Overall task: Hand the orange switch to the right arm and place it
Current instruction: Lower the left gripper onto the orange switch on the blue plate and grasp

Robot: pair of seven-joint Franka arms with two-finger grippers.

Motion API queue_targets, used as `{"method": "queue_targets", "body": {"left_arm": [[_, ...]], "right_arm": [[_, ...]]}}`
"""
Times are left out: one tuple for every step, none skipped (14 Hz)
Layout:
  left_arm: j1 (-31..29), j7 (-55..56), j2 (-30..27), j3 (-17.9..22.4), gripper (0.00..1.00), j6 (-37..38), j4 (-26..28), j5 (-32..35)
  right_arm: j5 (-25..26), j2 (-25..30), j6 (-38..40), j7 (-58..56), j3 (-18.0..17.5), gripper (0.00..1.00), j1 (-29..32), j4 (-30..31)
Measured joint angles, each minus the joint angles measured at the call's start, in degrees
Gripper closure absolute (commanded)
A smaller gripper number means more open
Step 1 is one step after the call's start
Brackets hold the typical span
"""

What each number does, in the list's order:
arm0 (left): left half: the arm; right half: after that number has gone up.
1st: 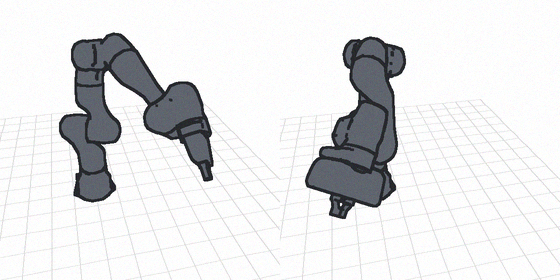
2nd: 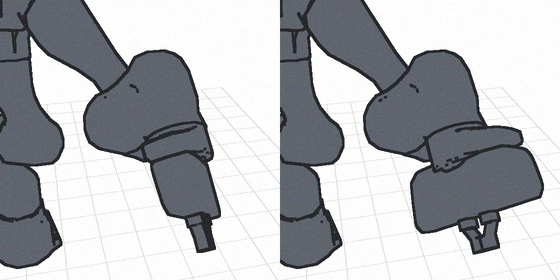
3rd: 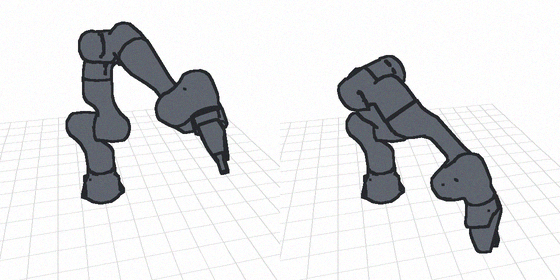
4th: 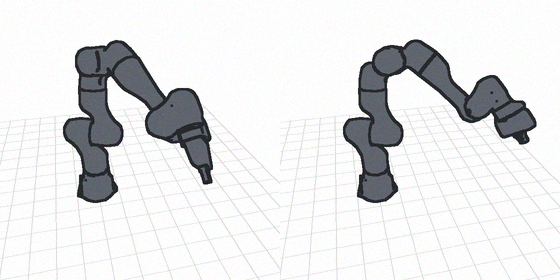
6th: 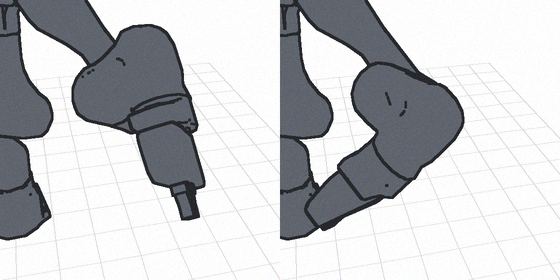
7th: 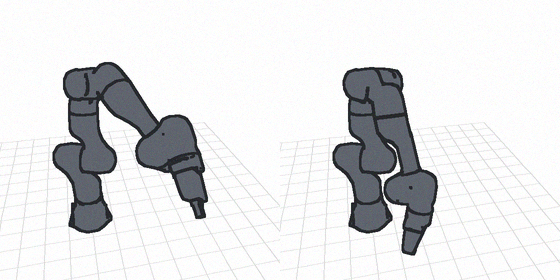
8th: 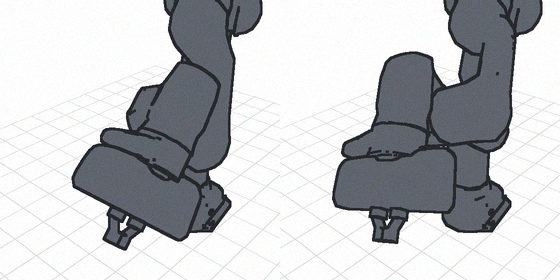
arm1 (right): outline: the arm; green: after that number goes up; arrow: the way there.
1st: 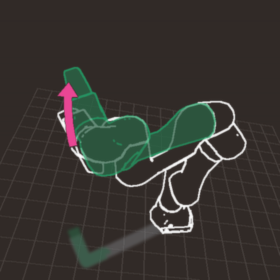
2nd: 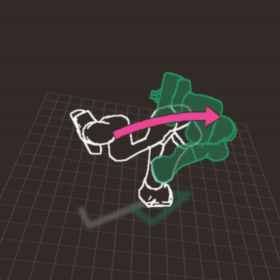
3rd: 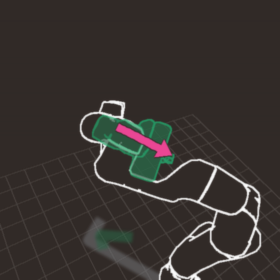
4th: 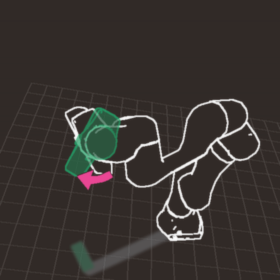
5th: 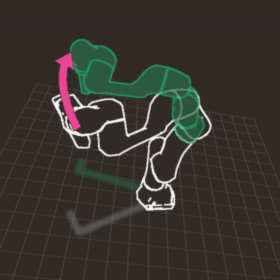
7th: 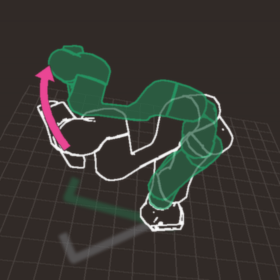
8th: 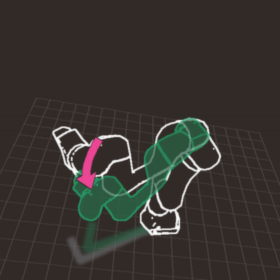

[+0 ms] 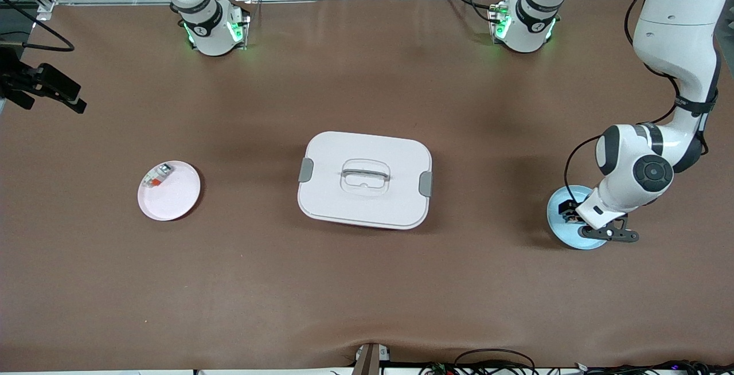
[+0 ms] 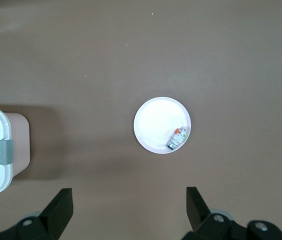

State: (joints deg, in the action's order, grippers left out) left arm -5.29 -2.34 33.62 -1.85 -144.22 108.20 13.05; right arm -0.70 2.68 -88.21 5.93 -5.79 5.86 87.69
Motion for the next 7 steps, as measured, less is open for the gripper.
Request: {"method": "queue_targets", "body": {"left_arm": [[0.0,0.0,0.13,0.0,0.0,-0.02,-0.06,0.0],[0.0,0.0,0.24,0.0,0.0,-0.03,-0.13,0.01],[0.0,0.0,0.34,0.0,0.0,-0.03,-0.19,0.01],[0.0,0.0,0.44,0.0,0.07,-0.03,-0.22,0.01],[0.0,0.0,0.57,0.0,0.21,-0.03,-0.23,0.01],[0.0,0.0,0.8,0.0,0.39,-0.03,-0.24,0.01],[0.0,0.0,1.12,0.0,0.62,-0.03,-0.24,0.01]], "right_arm": [[0.0,0.0,0.0,0.0,-0.02,0.0,0.0,0.0],[0.0,0.0,0.01,0.0,-0.06,0.0,0.0,0.0],[0.0,0.0,0.01,0.0,-0.14,0.0,0.0,0.0],[0.0,0.0,0.03,0.0,-0.21,0.0,0.0,0.0],[0.0,0.0,0.04,0.0,-0.26,0.0,0.0,0.0],[0.0,-0.01,0.04,0.0,-0.28,0.0,0.0,0.0],[0.0,-0.01,0.05,0.0,-0.28,0.0,0.0,0.0]]}}
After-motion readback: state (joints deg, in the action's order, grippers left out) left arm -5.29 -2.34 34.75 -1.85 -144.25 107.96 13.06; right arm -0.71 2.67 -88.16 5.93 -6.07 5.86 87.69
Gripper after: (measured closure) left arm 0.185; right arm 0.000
